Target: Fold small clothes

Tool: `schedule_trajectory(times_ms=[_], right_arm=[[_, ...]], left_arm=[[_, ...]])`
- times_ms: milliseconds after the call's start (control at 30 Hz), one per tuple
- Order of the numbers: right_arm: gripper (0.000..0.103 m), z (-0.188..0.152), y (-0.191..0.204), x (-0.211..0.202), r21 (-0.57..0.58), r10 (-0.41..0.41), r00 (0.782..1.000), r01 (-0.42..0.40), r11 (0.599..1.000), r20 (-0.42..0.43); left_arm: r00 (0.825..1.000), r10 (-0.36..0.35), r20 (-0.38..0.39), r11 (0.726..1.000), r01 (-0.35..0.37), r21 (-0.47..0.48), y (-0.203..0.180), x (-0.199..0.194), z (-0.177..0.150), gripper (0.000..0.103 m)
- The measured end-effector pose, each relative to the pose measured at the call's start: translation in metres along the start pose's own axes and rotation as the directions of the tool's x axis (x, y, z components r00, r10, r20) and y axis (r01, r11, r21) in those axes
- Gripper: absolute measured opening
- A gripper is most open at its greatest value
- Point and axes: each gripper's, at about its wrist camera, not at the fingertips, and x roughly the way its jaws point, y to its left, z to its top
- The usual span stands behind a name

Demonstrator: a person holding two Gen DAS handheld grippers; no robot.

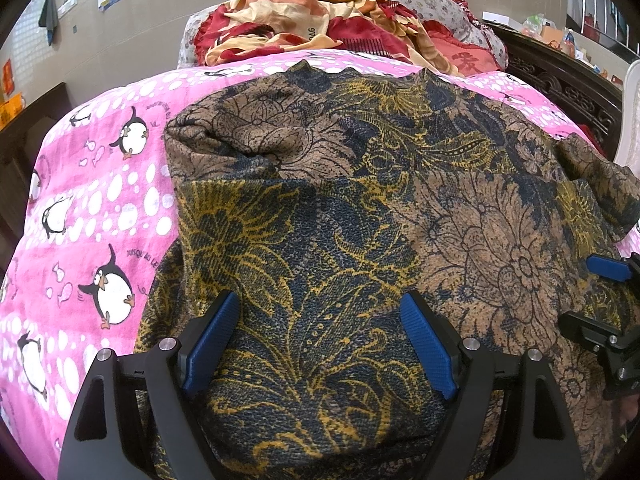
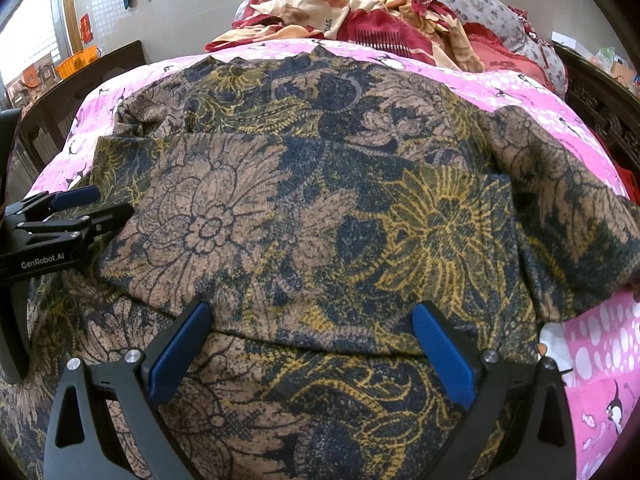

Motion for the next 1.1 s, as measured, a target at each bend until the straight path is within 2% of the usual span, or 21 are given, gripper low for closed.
schedule_trajectory(times_ms=[600, 767, 867, 967, 1033, 1100], right_arm=[[0.102, 0.000, -0.001, -0.003, 0.005, 0.003, 1.000, -0.003, 1.000, -0.005], [0.102, -0.011, -0.013, -0.036, 0.037, 0.034, 0.999, -0.035, 0.999, 0.028], [0.102, -0.020, -0.032, -0.064, 0.063, 0.025, 0.998, -0.029, 0.998, 0.061], [0.102, -0.028, -0.060, -0.096, 0.060, -0.044, 0.993, 0.037, 0.997, 0.108], [0.102, -0.032, -0.087, -0.116, 0.060, -0.140, 0.980, 0.133, 0.989, 0.142], [0.102, -0.034, -0.121, -0.136, 0.061, -0.265, 0.945, 0.257, 0.964, 0.193]], left_arm=[[1.000, 0.004, 0.000, 1.000, -0.004, 0.000, 0.000, 0.000, 0.000, 0.066], [1.000, 0.006, 0.000, 1.000, -0.006, 0.002, 0.000, 0.000, 0.000, 0.066], [1.000, 0.005, 0.000, 1.000, -0.005, 0.000, 0.000, 0.000, 0.000, 0.066], [1.000, 0.004, 0.000, 1.000, -0.004, -0.001, 0.000, 0.000, 0.000, 0.066], [1.000, 0.004, 0.000, 1.000, -0.004, -0.001, 0.000, 0.000, 0.000, 0.066], [1.000, 0.004, 0.000, 1.000, -0.004, -0.001, 0.000, 0.000, 0.000, 0.066]])
